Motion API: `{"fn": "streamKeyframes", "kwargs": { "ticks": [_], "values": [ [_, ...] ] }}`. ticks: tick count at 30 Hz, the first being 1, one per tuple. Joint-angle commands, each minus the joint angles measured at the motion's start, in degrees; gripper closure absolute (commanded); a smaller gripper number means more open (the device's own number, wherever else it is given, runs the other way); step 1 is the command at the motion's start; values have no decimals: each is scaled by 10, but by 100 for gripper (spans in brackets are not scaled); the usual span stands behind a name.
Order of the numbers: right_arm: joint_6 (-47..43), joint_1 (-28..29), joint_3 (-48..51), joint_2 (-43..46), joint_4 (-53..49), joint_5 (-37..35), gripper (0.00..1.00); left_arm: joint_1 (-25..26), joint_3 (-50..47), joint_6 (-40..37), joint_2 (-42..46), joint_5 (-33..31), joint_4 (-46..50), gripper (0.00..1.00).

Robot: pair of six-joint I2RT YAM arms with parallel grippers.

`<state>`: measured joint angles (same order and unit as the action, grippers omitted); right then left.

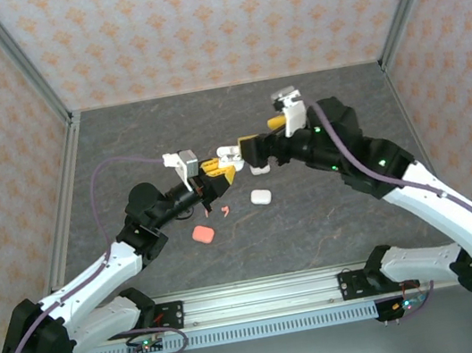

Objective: Insert the wireless bluetooth earbuds into the charging case

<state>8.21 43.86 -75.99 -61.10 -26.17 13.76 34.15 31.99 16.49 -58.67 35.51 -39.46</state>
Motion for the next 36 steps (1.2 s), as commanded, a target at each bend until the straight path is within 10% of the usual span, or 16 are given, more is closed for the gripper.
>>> {"fn": "streamKeyframes", "kwargs": {
  "ticks": [1,22,36],
  "values": [
    [24,-35,31,8,20,103,1,7,7,-2,1,6,-38,100],
    [52,-41,51,-80,142,329,1,14,22,-7,-8,20,-20,100],
    [29,-41,104,-14,145,338,8,14,25,-18,-8,1,10,100]
  ]
}}
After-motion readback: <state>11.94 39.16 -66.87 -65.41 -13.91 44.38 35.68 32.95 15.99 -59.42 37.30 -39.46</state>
